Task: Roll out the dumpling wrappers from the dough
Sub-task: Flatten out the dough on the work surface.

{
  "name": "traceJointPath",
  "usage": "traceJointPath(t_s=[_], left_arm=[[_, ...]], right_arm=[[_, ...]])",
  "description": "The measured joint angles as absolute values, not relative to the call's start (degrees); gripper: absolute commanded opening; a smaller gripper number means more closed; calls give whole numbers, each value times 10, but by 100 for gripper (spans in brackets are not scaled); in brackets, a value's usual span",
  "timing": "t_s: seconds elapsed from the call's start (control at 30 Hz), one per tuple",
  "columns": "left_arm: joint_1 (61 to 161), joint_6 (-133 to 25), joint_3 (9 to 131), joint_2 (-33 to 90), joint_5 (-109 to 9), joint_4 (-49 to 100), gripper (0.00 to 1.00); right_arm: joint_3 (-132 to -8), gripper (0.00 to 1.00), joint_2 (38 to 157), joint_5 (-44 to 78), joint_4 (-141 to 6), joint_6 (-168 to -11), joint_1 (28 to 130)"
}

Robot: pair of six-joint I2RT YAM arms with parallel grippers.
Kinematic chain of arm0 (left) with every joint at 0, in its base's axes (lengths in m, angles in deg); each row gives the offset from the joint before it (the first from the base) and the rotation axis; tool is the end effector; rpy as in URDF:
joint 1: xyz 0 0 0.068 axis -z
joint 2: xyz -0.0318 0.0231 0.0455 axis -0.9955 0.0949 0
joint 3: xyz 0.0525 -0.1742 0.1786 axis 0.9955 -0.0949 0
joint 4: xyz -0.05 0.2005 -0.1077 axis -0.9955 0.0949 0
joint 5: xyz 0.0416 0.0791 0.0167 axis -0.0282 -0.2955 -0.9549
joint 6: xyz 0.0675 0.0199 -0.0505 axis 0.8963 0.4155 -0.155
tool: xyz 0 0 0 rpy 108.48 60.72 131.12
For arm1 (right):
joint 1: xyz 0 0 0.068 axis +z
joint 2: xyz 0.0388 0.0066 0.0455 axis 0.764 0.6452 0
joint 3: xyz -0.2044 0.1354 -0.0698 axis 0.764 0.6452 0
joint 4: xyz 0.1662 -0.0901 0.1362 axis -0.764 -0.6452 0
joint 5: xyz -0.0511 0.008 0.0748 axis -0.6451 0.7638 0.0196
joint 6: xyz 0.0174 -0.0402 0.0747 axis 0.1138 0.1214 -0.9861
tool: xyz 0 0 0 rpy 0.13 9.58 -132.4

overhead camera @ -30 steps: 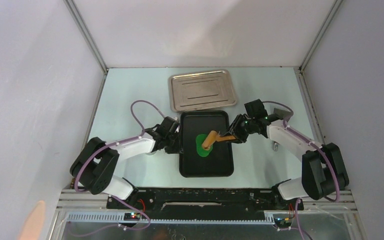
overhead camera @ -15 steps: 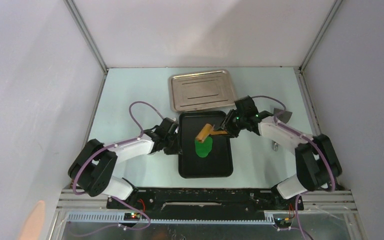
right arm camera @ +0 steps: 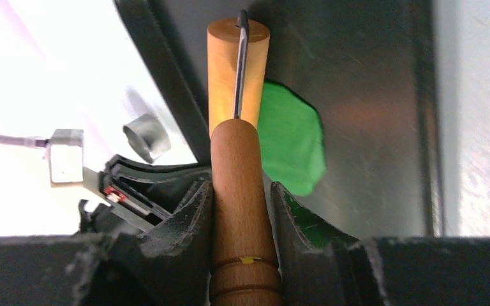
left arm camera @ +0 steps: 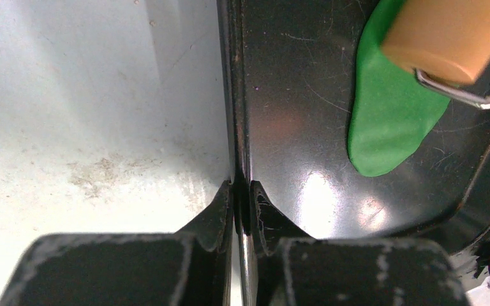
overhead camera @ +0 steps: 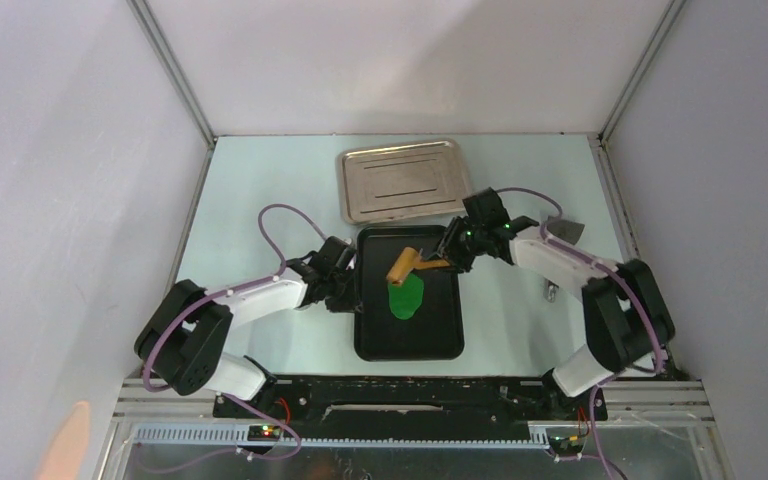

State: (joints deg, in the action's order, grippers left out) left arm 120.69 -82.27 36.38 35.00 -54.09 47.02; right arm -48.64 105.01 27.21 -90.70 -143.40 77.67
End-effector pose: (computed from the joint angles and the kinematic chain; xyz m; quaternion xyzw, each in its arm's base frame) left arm 0.1987 -0.1524 0.1196 -0.0188 0.9713 -0.1731 0.1620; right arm 0.2561 0.1617 0.1629 0.2299 0.9230 0.2951 0.0900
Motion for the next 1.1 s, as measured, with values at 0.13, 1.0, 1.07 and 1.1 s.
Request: traceJointPath(t_s=[0.13, 1.0, 1.07, 1.1], left_arm=[[1207, -818, 366, 350, -542, 475, 0], [1211, -798, 387, 361, -532, 534, 0], [1211, -798, 392, 366, -532, 539, 0], [1211, -798, 393, 367, -532, 541, 0]], right_arm=[[-511, 0, 1101, 315, -860, -1426, 777], [-509, 0, 1044, 303, -971, -1309, 840], [-516, 0, 1063, 322, -957, -1303, 837], [-517, 0, 1066, 333, -950, -1299, 833]])
